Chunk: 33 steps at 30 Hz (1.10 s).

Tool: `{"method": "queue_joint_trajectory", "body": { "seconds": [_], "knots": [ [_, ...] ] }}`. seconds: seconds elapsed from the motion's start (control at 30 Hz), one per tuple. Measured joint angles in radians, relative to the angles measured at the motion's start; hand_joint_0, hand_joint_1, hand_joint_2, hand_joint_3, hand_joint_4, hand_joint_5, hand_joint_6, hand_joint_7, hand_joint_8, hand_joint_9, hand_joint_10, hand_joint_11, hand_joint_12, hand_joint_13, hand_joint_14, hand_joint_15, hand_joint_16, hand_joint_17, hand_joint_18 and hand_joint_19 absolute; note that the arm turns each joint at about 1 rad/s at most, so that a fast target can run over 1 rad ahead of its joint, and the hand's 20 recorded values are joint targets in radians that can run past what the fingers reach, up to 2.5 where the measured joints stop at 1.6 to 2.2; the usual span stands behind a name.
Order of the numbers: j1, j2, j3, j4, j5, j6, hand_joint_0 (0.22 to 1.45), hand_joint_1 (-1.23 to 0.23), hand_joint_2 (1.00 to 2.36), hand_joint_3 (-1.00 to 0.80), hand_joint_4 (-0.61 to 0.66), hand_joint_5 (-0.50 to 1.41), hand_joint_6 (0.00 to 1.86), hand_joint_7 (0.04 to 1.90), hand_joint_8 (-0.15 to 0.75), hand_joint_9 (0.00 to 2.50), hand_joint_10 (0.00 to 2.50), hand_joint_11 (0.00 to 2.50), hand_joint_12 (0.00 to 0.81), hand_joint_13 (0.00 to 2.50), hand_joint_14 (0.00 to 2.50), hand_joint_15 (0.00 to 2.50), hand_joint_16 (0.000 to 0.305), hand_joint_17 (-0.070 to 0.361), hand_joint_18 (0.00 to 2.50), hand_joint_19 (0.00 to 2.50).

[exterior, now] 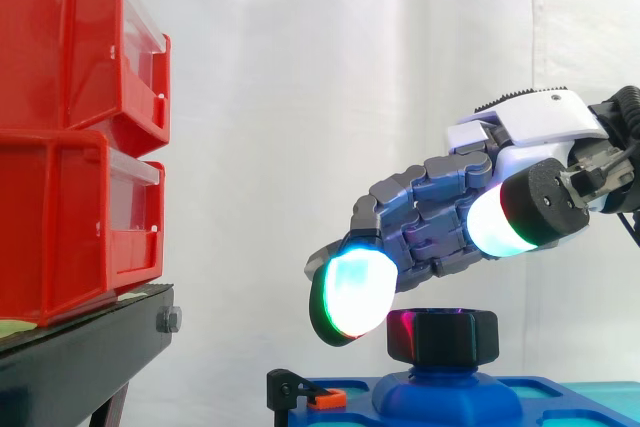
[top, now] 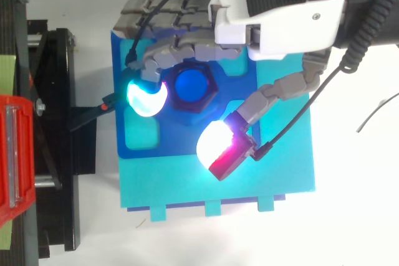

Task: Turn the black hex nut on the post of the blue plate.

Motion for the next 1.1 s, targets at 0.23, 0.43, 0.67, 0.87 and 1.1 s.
{"method": "queue_joint_trajectory", "body": {
  "seconds": [0.23,0.43,0.67,0.87,1.1],
  "knots": [
    [-0.008,0.000,-0.001,-0.004,-0.005,0.001,0.43,-0.54,1.00,-0.50,0.17,-0.25,0.50,0.90,0.230,0.00,0.00,0.00,0.344,0.00,0.00,0.00,0.046,0.103,0.00,0.00],
    [-0.013,0.000,-0.001,-0.005,-0.010,0.001,0.43,-0.54,1.00,-0.50,0.16,-0.25,0.50,0.90,0.229,0.00,0.00,0.00,0.344,0.00,0.00,0.00,0.046,0.103,0.00,0.00],
    [-0.015,-0.001,-0.001,-0.005,-0.016,0.001,0.43,-0.54,1.00,-0.50,0.16,-0.25,0.50,0.90,0.229,0.00,0.00,0.00,0.344,0.00,0.00,0.00,0.046,0.103,0.00,0.00],
    [-0.020,-0.001,-0.001,-0.005,-0.023,0.000,0.43,-0.54,1.00,-0.50,0.16,-0.25,0.50,0.90,0.230,0.00,0.00,0.00,0.344,0.00,0.00,0.00,0.045,0.102,0.00,0.00],
    [-0.027,0.000,-0.001,-0.005,-0.028,-0.001,0.43,-0.53,1.00,-0.50,0.16,-0.25,0.50,0.90,0.231,0.00,0.00,0.00,0.344,0.00,0.00,0.00,0.045,0.102,0.00,0.00]
  ]
}}
